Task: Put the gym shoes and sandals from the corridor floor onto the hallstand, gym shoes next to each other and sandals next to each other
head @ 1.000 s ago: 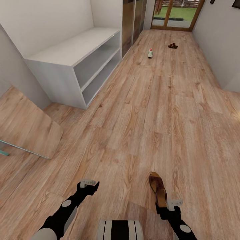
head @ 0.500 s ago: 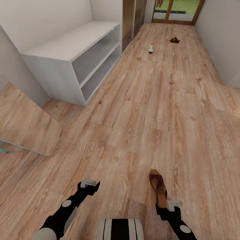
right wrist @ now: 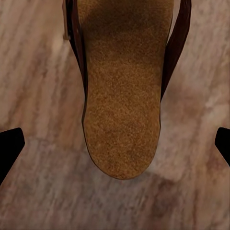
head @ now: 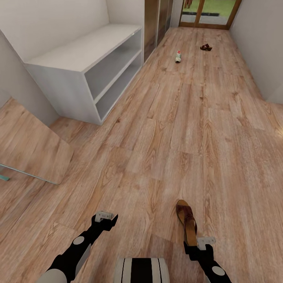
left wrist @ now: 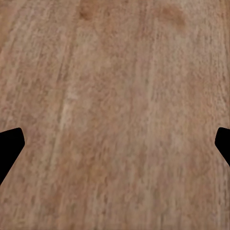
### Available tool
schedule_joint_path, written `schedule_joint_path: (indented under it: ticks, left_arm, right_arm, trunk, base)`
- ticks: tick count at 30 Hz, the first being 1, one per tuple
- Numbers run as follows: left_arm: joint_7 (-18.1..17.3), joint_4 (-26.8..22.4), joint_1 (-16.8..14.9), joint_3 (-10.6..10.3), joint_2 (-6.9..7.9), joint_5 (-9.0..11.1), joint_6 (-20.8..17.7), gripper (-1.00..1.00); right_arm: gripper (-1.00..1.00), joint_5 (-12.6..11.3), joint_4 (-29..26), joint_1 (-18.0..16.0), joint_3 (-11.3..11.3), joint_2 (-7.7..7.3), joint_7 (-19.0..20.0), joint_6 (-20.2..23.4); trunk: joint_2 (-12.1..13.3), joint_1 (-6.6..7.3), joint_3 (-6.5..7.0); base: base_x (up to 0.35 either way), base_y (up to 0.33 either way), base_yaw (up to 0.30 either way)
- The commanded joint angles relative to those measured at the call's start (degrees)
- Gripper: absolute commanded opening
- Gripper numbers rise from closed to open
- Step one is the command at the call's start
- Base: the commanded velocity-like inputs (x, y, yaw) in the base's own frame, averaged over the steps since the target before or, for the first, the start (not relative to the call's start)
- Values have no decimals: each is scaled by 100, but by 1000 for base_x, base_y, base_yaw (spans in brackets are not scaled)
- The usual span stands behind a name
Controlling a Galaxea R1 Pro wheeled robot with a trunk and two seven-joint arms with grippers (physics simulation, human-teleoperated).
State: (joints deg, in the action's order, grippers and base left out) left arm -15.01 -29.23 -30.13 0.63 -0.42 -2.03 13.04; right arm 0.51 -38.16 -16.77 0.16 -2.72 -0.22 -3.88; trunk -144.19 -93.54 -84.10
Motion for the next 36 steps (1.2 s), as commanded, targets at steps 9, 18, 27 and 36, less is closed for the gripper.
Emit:
schedule_joint_path:
  ticks: [9, 18, 27, 36]
  left_arm:
    - [-10, 5, -1, 7, -8, -22, 28, 100]
    - [-10, 5, -1, 7, -10, -25, 32, 100]
    - [-10, -24, -2, 7, -10, -25, 32, 100]
    - [-10, -55, -9, 7, -10, -25, 36, 100]
  right_arm:
    - [100, 2, -6, -2, 1, 0, -4, -16]
    - [100, 2, -22, -2, 1, 0, -4, -17]
    - [100, 2, -25, -2, 1, 0, -3, -17]
    - [100, 2, -30, -2, 1, 0, -2, -17]
  trunk:
    - [-2, -2, -25]
    - [-14, -25, -224]
    - [-14, -25, -224]
    - [-14, -25, -224]
  base:
    - [0, 0, 0]
    - [0, 0, 0]
    - [0, 0, 0]
    - [0, 0, 0]
